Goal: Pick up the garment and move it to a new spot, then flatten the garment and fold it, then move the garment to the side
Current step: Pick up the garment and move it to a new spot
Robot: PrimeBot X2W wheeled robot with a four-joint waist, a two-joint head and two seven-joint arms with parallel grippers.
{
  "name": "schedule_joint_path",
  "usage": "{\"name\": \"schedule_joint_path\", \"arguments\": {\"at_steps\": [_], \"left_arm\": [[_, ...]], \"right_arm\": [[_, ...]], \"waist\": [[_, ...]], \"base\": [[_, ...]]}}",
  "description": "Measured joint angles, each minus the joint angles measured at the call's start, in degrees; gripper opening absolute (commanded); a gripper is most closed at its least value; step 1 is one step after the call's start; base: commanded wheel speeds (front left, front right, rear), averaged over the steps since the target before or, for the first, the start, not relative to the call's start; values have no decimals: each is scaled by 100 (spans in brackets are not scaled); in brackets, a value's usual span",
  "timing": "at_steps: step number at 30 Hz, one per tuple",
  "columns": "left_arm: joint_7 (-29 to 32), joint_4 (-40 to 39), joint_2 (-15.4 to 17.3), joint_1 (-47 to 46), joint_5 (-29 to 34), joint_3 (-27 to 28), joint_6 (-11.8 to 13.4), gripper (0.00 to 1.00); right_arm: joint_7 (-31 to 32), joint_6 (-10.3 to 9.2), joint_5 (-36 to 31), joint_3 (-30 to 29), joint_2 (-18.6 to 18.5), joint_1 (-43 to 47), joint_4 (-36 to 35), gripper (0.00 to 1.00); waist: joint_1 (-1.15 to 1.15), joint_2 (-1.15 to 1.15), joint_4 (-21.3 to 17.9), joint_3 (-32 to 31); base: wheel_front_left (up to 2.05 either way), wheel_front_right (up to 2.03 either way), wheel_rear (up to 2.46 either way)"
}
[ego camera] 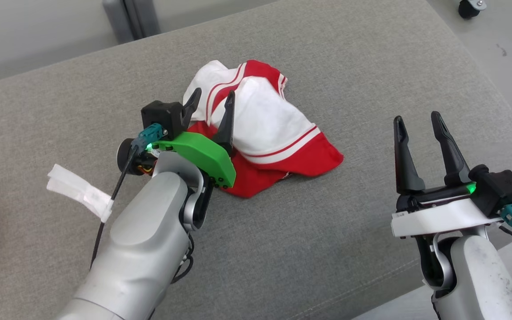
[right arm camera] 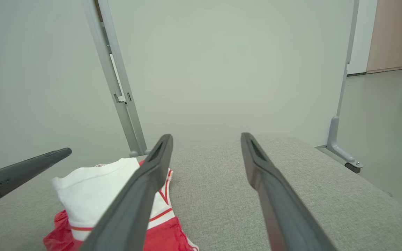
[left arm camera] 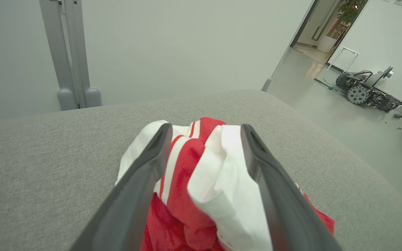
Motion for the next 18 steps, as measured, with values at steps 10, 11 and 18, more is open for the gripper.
{"name": "schedule_joint_path", "arguments": {"at_steps": [10, 11, 18], "left_arm": [[-207, -1489, 500, 1458, 993, 367, -191, 100], [-205, -1714, 571, 1746, 1111, 445, -174, 100], [-209, -2981, 614, 3137, 1866, 1070, 198, 100]], "right_arm": [[0, 0, -212, -122, 5, 312, 27, 100], [0, 0, -230, -126, 5, 357, 38, 100], [0, 0, -240, -243, 7, 700, 80, 100]], "waist": [[0, 0, 587, -150], [0, 0, 678, -195], [0, 0, 1328, -599]], "base": [[0, 0, 0], [0, 0, 0], [0, 0, 0]]}}
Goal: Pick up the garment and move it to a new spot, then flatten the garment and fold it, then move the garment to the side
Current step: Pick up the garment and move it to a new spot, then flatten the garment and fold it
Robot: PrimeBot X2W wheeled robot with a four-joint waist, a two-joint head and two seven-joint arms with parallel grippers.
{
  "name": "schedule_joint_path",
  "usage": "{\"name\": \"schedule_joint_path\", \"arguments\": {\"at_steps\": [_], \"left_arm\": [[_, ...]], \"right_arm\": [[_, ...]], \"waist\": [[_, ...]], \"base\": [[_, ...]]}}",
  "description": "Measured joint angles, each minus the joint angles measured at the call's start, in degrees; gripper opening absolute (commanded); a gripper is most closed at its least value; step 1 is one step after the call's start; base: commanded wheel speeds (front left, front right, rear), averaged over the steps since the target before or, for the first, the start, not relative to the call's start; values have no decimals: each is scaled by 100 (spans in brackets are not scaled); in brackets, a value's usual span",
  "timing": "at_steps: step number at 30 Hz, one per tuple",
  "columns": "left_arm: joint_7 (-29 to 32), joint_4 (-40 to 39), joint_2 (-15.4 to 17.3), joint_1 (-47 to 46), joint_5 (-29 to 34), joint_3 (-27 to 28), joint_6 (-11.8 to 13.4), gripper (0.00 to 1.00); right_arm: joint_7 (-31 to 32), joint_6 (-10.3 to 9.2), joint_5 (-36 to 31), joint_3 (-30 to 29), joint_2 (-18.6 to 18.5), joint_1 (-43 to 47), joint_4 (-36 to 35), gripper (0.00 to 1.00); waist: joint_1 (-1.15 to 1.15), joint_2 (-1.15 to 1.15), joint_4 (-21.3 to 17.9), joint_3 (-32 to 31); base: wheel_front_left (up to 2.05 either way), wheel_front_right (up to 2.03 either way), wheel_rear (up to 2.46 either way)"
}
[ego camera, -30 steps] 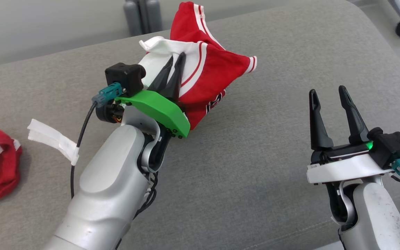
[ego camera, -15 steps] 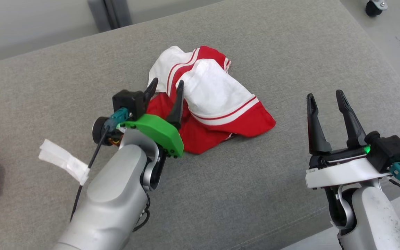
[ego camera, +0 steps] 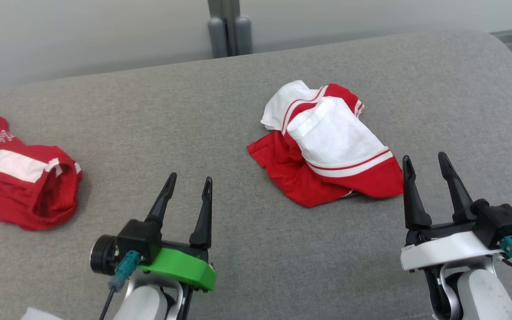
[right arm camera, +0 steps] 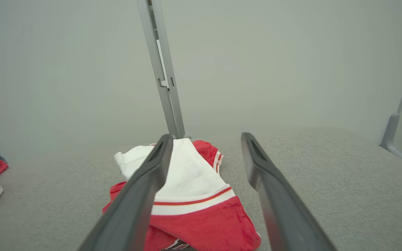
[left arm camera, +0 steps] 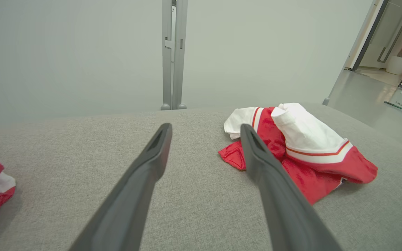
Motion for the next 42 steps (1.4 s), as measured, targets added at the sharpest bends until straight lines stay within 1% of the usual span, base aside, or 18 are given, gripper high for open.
{"name": "schedule_joint_path", "arguments": {"at_steps": [4, 9, 11, 15, 19, 34, 39, 42], "left_arm": [[1, -366, -200, 542, 321, 338, 19, 100], [0, -637, -448, 1087, 391, 869, 4, 100], [0, -742, -508, 1222, 421, 1047, -70, 100], [-1, -791, -570, 1377, 550, 1210, -250, 100], [-1, -770, -589, 1404, 591, 1348, -318, 100], [0, -733, -598, 1394, 444, 1144, -319, 100], [0, -725, -599, 1302, 410, 1005, -292, 100], [-1, -715, -599, 1147, 410, 859, -287, 100]], "right_arm": [[0, 0, 18, 66, 1, 179, 37, 100], [0, 0, 122, 125, 1, 348, 88, 100], [0, 0, 186, 109, 0, 381, 114, 100], [0, 0, 231, 137, 0, 381, 134, 100], [0, 0, 188, 198, 1, 380, 143, 100], [0, 0, 107, 141, 2, 374, 233, 100], [0, 0, 7, -178, 1, 169, 554, 100], [0, 0, 7, -499, 3, -136, 978, 100]], "waist": [[0, 0, 271, -263], [0, 0, 460, -563], [0, 0, 516, -655], [0, 0, 588, -758], [0, 0, 621, -784], [0, 0, 707, -703], [0, 0, 776, -543], [0, 0, 838, -389]], "base": [[0, 0, 0], [0, 0, 0], [0, 0, 0], [0, 0, 0], [0, 0, 0], [0, 0, 0], [0, 0, 0], [0, 0, 0]]}}
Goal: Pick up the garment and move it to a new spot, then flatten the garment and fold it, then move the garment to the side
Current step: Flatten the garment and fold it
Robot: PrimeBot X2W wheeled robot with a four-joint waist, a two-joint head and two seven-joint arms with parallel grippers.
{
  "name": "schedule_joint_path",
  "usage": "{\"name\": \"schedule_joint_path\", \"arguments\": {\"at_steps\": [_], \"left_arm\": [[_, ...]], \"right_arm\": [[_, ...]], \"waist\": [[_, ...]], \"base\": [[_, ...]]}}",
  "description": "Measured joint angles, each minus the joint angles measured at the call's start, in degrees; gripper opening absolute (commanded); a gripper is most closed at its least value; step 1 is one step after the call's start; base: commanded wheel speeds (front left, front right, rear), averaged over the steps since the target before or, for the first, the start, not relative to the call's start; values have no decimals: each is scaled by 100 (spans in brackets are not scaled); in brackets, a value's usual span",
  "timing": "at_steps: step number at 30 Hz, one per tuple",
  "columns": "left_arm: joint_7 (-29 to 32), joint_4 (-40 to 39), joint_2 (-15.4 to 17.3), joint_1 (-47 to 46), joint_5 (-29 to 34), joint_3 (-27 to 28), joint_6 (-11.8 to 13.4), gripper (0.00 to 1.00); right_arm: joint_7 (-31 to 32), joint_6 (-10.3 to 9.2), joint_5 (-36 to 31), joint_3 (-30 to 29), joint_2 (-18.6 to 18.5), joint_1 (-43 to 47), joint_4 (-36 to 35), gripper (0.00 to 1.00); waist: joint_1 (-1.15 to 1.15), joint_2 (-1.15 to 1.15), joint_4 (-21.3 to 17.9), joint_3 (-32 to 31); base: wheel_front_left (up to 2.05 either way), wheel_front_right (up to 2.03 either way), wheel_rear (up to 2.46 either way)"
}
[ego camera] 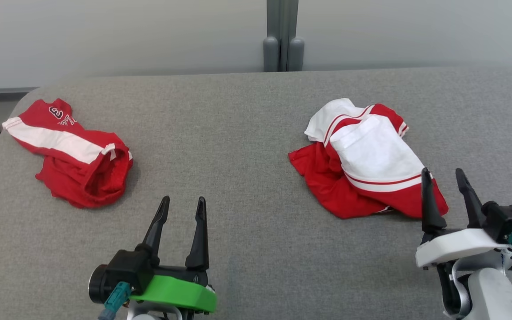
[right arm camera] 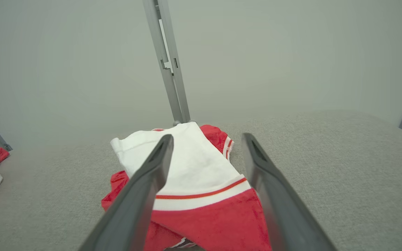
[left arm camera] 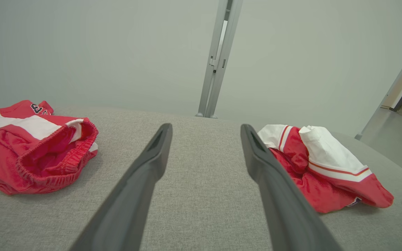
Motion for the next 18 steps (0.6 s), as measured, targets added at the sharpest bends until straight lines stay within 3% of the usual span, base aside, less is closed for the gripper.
{"name": "schedule_joint_path", "arguments": {"at_steps": [12, 18], "left_arm": [[0, 59, -3, -493, -229, -539, 132, 100], [0, 85, -3, -517, -230, -521, 154, 100]], "right_arm": [[144, 0, -160, -1166, -2, -1373, 2349, 100], [180, 0, 2, -1193, -76, -1678, 3148, 100]], "waist": [[0, 0, 490, 595], [0, 0, 685, 740]], "base": [[0, 0, 0], [0, 0, 0]]}}
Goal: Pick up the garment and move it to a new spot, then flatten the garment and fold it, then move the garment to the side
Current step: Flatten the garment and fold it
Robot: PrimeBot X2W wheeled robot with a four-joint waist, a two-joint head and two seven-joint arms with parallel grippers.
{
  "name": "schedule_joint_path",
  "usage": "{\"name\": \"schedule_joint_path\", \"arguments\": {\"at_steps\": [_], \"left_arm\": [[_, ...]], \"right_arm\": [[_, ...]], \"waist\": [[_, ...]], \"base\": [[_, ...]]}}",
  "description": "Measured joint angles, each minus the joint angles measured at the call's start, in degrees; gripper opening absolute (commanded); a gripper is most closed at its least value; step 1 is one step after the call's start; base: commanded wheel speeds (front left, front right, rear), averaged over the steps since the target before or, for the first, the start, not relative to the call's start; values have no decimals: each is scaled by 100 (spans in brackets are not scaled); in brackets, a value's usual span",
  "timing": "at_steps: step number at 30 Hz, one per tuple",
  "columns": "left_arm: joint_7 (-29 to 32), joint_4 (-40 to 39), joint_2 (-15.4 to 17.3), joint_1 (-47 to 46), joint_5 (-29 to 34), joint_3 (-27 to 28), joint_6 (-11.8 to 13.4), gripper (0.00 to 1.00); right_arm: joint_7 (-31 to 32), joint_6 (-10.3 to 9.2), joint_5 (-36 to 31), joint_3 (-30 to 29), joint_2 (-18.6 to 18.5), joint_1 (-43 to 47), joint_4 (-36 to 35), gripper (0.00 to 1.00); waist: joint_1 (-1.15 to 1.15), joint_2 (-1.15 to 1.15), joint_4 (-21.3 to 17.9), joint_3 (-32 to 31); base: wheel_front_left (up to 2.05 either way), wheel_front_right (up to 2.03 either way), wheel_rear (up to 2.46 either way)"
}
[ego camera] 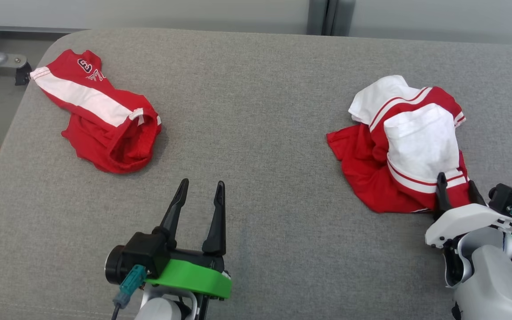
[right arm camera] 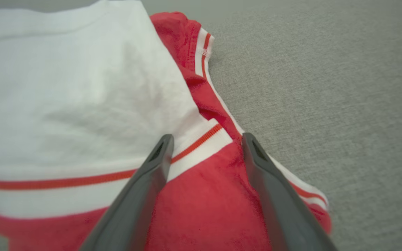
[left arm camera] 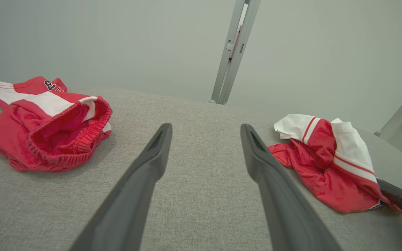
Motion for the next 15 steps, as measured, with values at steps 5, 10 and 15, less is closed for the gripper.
{"name": "schedule_joint_path", "arguments": {"at_steps": [5, 10, 15], "left_arm": [[0, 15, 0, -7, -16, 37, 20, 100], [1, 26, -1, -18, -23, 24, 20, 100], [1, 57, -1, 8, -63, 51, 18, 100]], "right_arm": [[-54, 0, 308, 270, -21, -101, 256, 0], [-146, 0, 523, 408, -64, -168, 66, 0], [-175, 0, 653, 268, -246, -174, -751, 0]], "waist": [[0, 0, -14, -21], [0, 0, -100, -113], [0, 0, -180, -281]], "base": [[0, 0, 0], [0, 0, 0], [0, 0, 0]]}}
